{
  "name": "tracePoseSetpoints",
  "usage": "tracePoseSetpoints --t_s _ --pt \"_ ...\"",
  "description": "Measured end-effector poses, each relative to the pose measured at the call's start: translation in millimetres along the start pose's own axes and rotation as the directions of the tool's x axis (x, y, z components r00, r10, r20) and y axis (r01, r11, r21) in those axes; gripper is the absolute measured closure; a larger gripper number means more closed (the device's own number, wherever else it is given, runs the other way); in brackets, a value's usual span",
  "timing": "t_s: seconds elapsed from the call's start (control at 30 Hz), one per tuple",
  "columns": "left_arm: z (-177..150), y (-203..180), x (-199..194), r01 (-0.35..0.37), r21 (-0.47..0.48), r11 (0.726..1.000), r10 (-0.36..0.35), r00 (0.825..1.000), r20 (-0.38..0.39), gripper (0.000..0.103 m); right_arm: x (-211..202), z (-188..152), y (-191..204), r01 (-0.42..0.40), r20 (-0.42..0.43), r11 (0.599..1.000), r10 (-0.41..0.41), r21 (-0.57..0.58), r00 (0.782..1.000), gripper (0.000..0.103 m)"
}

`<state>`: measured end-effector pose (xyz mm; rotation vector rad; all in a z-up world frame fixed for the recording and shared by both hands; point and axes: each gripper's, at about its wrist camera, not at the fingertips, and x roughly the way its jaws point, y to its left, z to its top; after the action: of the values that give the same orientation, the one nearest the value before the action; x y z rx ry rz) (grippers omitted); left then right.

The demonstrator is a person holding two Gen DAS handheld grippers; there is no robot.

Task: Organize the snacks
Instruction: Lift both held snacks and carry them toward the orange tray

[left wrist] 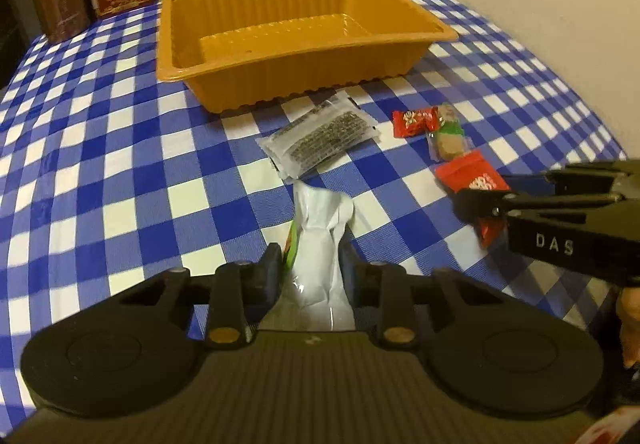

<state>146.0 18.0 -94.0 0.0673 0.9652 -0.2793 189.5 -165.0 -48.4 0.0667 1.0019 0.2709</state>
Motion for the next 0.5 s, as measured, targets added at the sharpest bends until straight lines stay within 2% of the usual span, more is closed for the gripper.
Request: tracePoseSetpoints --t_s 0.17,0.37,0.5 --pt "-3.0 0.6 -17.1 -0.007 -0.077 0.997 0.009 1.0 0.019 0.075 -12.2 -0.1 1.0 -0.01 0.008 1.0 0.01 0.01 1.0 0.074" --pt "-10.8 -2.1 -29.3 -0.033 -0.081 0.996 0.035 0.999 0.018 0.075 -24.7 -5.0 1.5 -0.012 0.012 1.0 0.012 0.015 1.0 0.074" --pt "-14.7 -2.5 -39.3 -0.023 -0.109 0.994 0.026 0.999 0.03 0.075 -33.8 -7.1 1.8 -0.017 0.017 1.0 0.016 0.018 1.0 0.074"
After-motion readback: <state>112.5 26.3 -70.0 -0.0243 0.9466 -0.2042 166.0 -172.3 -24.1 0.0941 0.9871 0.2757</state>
